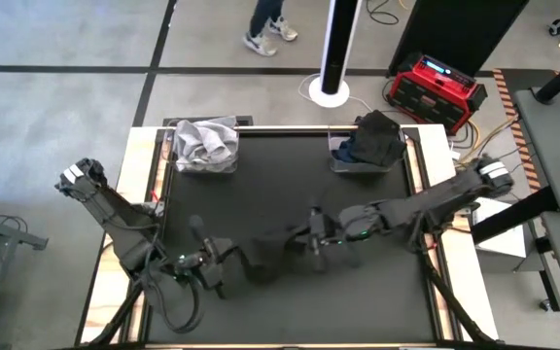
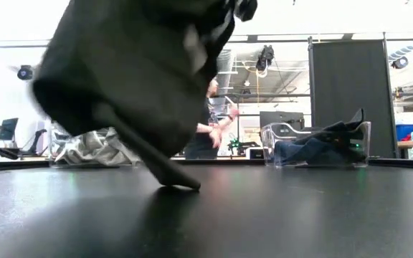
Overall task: Sort towels by color in basket
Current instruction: Put the black towel into the right transparent bin
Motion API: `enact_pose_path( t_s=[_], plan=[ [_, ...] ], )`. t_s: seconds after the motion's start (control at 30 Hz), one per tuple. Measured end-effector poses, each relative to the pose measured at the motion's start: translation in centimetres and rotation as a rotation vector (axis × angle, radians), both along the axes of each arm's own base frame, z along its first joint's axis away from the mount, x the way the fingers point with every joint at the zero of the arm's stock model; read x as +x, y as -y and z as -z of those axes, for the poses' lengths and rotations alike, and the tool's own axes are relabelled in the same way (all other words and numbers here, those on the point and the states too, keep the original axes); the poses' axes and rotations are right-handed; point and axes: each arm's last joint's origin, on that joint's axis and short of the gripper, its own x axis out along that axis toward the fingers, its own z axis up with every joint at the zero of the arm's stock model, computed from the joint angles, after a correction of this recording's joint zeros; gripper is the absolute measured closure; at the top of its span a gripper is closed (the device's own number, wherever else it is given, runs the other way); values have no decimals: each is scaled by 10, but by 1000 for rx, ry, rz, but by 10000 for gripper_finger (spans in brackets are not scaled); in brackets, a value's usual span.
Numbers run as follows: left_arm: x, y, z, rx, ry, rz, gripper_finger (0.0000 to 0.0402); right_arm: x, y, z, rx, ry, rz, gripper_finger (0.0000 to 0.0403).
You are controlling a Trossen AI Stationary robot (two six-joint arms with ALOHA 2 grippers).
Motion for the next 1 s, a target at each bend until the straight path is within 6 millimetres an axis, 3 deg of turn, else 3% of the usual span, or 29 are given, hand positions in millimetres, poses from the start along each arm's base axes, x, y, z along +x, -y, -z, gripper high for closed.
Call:
enact_pose_path(
  t_s=[0.23, 0.47, 0.63, 0.8, 1.0],
  plan=[
    [-6, -8, -16, 40, -71, -46, 401, -37, 4, -50, 88, 92, -2, 394],
    [-10, -12, -11, 82, -127, -56, 401, -61, 8, -77, 149, 150, -63, 394],
    [-10, -12, -8, 57, -118, -63, 401, -66, 6, -77, 157, 123, -80, 394],
    [-11, -13, 2, 18, -107, -76, 401, -57, 2, -66, 143, 81, -76, 394],
    [-15, -17, 15, -59, -82, -100, 399, -56, -10, -57, -20, 56, -145, 394]
  ],
)
